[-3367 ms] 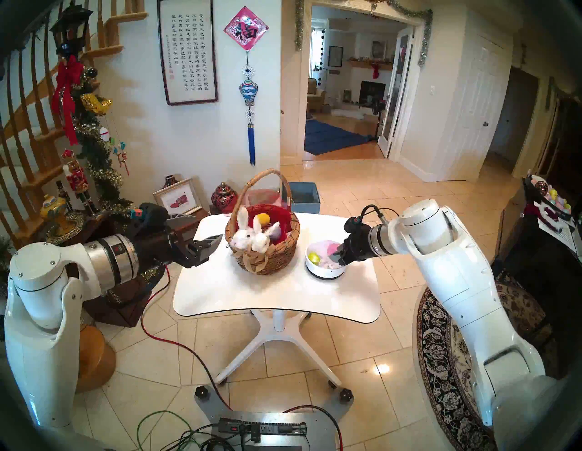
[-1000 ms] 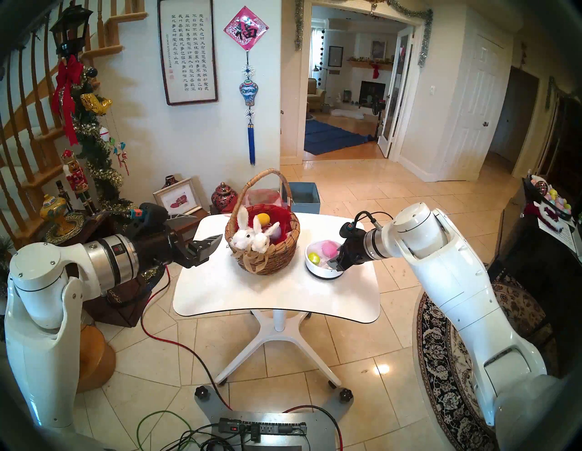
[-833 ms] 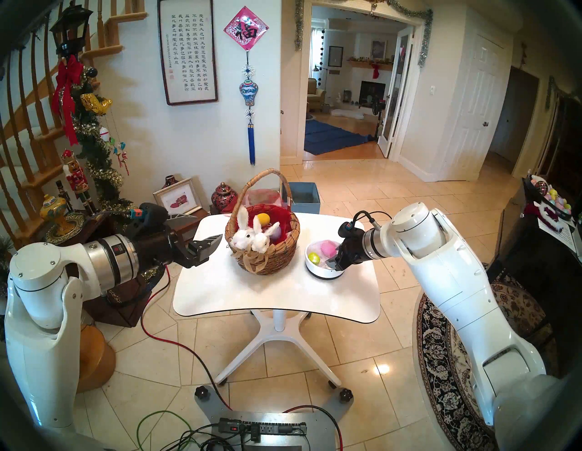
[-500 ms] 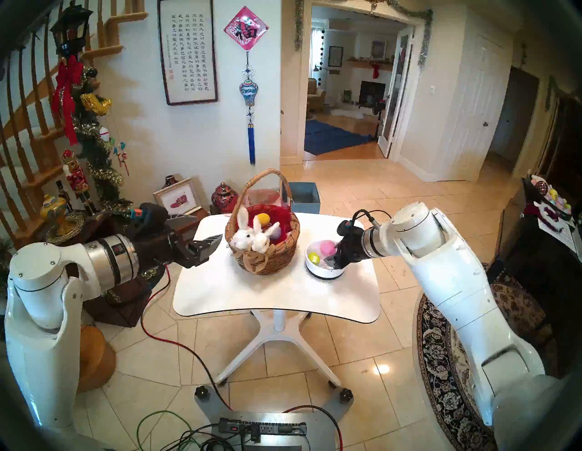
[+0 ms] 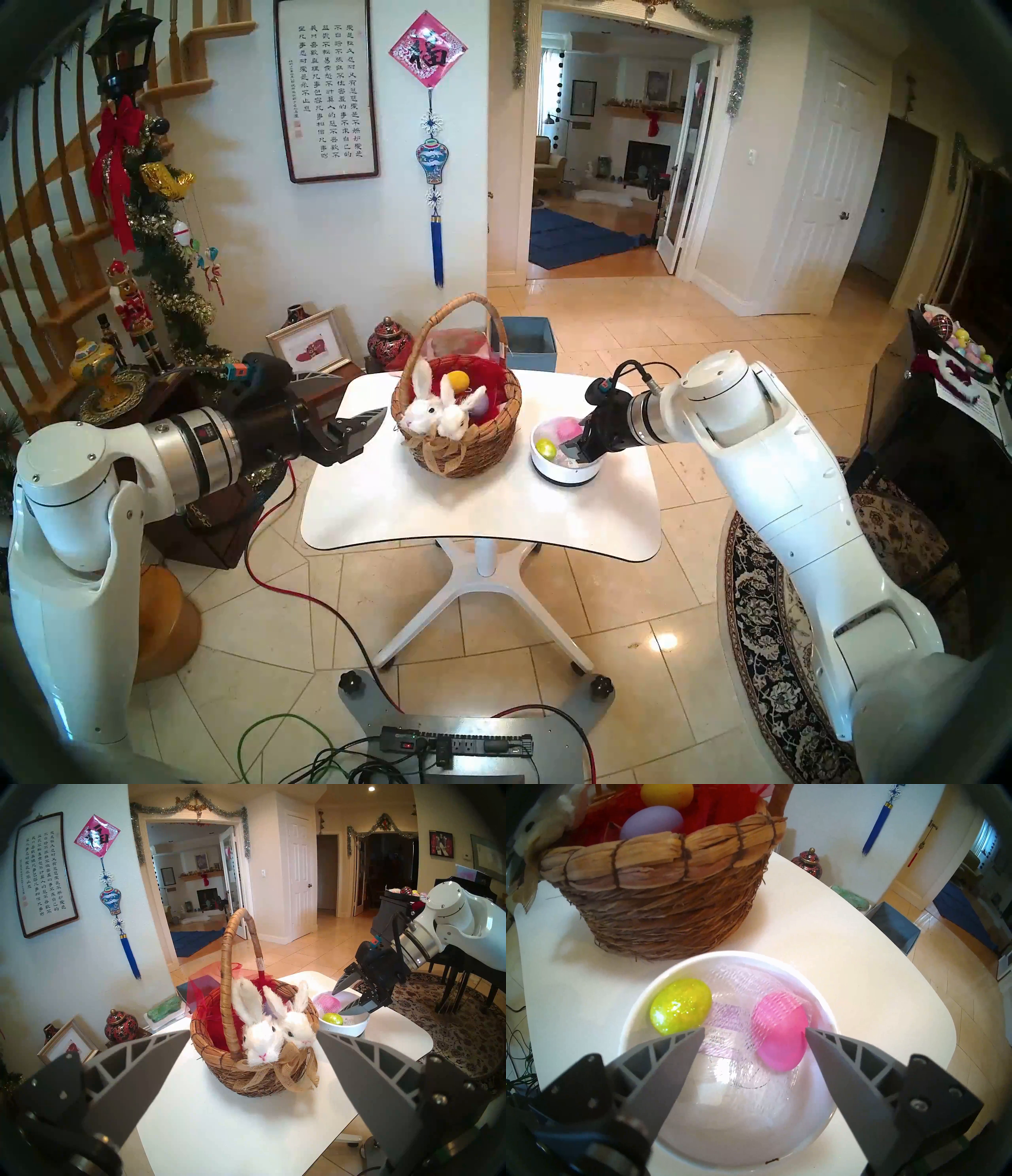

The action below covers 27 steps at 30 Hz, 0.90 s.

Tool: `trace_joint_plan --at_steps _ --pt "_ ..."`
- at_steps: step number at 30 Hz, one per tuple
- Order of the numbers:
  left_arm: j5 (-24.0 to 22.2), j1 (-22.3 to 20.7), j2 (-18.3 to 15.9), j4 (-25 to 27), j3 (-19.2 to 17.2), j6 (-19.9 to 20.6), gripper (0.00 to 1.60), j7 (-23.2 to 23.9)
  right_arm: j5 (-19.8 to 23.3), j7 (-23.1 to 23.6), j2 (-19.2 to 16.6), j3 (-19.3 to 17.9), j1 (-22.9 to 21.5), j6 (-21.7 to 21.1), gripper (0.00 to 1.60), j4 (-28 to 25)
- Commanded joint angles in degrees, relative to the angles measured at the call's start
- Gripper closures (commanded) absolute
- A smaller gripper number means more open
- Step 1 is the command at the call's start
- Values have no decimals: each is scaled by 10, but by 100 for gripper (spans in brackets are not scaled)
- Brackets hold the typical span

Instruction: Put easter egg into basket

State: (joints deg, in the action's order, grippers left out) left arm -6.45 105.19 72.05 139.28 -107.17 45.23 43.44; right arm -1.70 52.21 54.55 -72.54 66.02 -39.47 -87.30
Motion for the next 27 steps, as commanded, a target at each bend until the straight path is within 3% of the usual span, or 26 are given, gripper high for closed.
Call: trace_joint_plan --at_steps 1,19,25,27 --pt "0 -5 -1 3 0 1 0 0 -1 -8 7 -2 -9 2 22 7" --pt "3 -5 1 3 0 1 0 2 -27 -31 13 18 -19 23 23 12" --pt "4 -5 2 3 0 1 0 3 -31 -29 12 21 -20 21 41 10" --pt "4 -5 2 3 0 1 0 3 -32 -29 11 21 -20 21 56 9"
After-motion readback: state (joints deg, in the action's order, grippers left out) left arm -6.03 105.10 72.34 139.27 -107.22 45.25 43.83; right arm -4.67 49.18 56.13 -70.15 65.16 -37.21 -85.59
